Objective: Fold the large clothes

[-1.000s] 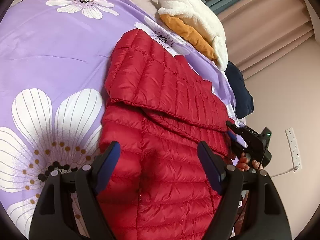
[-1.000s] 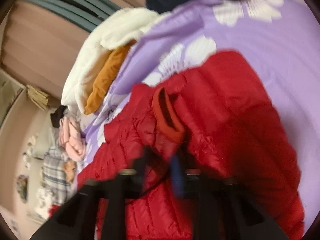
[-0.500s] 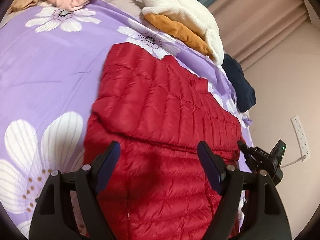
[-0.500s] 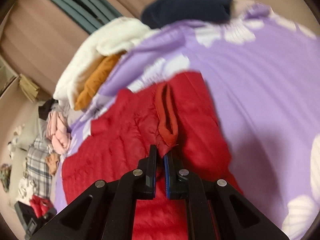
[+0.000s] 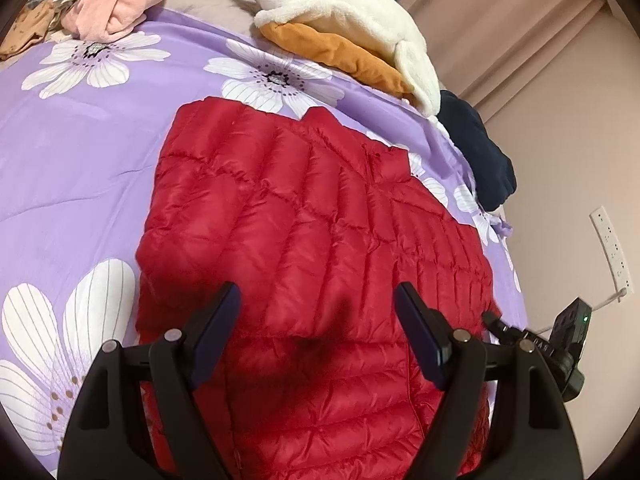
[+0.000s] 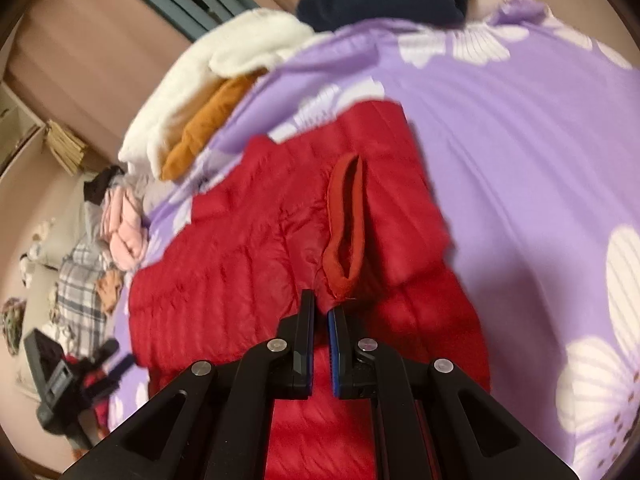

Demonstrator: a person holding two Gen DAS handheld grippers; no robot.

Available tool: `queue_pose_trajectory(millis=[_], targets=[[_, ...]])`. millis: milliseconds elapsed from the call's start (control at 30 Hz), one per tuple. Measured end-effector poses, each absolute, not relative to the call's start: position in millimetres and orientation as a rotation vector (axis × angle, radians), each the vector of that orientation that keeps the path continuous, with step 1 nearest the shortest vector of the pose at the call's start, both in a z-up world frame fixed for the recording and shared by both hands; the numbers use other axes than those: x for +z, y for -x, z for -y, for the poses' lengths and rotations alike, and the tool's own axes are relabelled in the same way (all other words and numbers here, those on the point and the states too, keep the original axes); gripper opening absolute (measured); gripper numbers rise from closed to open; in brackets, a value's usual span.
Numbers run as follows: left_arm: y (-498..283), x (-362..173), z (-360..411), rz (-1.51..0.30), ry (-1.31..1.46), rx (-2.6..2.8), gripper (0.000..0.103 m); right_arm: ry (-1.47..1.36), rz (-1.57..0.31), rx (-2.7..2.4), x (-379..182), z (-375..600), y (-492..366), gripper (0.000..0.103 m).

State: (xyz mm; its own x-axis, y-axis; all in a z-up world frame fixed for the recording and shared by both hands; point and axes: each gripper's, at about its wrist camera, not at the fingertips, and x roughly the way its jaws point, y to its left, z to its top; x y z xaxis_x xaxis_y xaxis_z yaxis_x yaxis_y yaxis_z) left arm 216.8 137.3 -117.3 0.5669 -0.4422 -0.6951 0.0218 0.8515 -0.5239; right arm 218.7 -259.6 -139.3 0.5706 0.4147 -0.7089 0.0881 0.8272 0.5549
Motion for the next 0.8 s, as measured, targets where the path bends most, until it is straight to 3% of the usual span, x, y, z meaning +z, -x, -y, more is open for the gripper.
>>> queue_pose_trajectory(millis=[200,333,433,567,800], targets=[[-220.0,-117.1,-131.8,-0.949,0.464,-0.282,0.079,-0.589,-1.006,0.199,-151.6,268.3,-208.8,0.009],[-217.9,-110.0,-126.5,-0.932,0.417,-0.283,0.079,-0.46,-0.923,0.118,-124.1,270.5,-200.3,0.026],[-220.5,-105.6,-123.8,-0.916,0.377,-0.27,0.079,-0.308,-0.798,0.066,-98.2,263.2,-192.1,0.026],[-227.9,-107.7,-114.3,-0.917,0.331,-0.256,0.078,-0.254,-0.771,0.106,-91.9,251.0,-204.1,0.026],[-247.6,-144.7,-100.1,-1.009,0.183,-0.203,0.071,-0.223,-0.865,0.15,-133.3,229.4,-237.4,0.026]])
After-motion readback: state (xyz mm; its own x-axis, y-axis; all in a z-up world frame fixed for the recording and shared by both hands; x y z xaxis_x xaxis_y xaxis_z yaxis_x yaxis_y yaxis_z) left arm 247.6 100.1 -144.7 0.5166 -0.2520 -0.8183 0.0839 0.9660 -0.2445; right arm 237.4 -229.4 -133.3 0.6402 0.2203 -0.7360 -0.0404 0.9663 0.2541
